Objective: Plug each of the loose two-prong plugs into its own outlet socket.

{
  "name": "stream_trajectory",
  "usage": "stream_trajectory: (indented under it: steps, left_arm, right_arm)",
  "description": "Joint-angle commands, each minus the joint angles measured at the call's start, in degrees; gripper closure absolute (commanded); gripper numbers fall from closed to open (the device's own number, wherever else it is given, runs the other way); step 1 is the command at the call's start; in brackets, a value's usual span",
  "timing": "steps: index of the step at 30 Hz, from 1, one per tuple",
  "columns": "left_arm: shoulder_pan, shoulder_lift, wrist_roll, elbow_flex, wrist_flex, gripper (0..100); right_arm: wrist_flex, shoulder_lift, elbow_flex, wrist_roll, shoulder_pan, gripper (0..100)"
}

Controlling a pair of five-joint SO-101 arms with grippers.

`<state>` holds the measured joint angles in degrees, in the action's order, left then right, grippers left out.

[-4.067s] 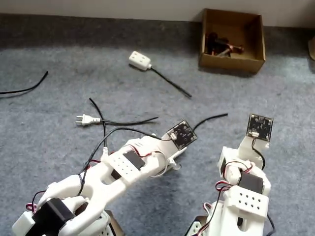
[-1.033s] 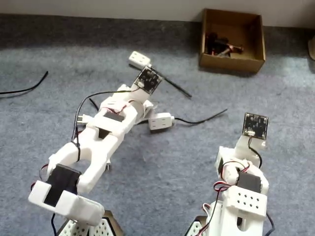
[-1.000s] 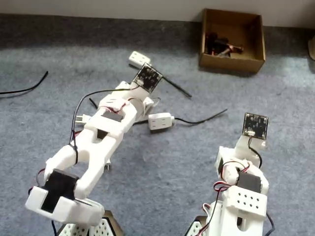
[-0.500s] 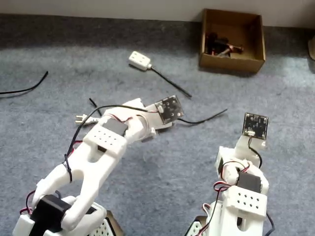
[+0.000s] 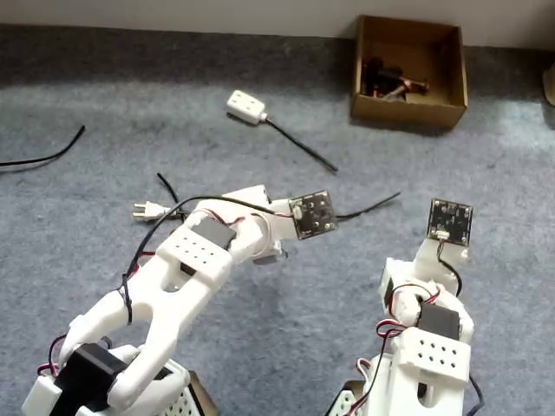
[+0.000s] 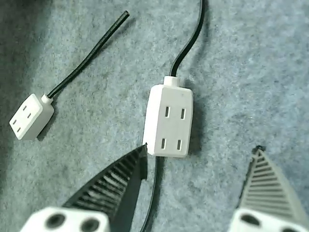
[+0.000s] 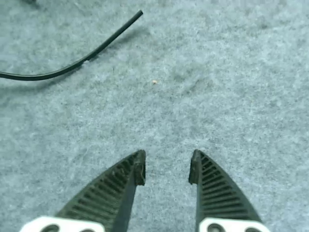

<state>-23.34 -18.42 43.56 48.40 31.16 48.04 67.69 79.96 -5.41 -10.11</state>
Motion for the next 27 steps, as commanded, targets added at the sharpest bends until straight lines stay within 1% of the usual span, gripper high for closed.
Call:
stream_trajectory:
  steps: [1,11,15,20,21,25,27]
  left_arm:
    - [0.5,-2.1,0.4,-0.5,-2.1,70]
    - [0.7,-2.0,0.7,-0.7,-2.1,70]
    - [1.2,-2.0,0.6,-2.7,-1.8,67]
    - [2.1,-2.0,0.7,-5.0,-0.5,68]
    - [2.1,-2.0,0.7,-4.9,-0.6,70]
    - [2.2,-2.0,0.5,-4.3,-1.0,83]
    - [1.3,-2.1,0.5,-3.3,-1.0,86]
  right_arm:
    - [-1.2,1.2,-0.7,-0.7,0.5,84.4]
    - [-1.2,1.2,-0.7,-0.7,0.5,84.4]
    - [-1.2,1.2,-0.7,-0.7,0.5,84.4]
    - [-1.2,1.2,-0.7,-0.7,0.4,84.4]
    - [-1.2,1.2,-0.7,-0.7,0.4,84.4]
    - [-1.2,1.2,-0.7,-0.7,0.4,84.4]
    - [-1.2,1.2,-0.7,-0.8,0.5,84.4]
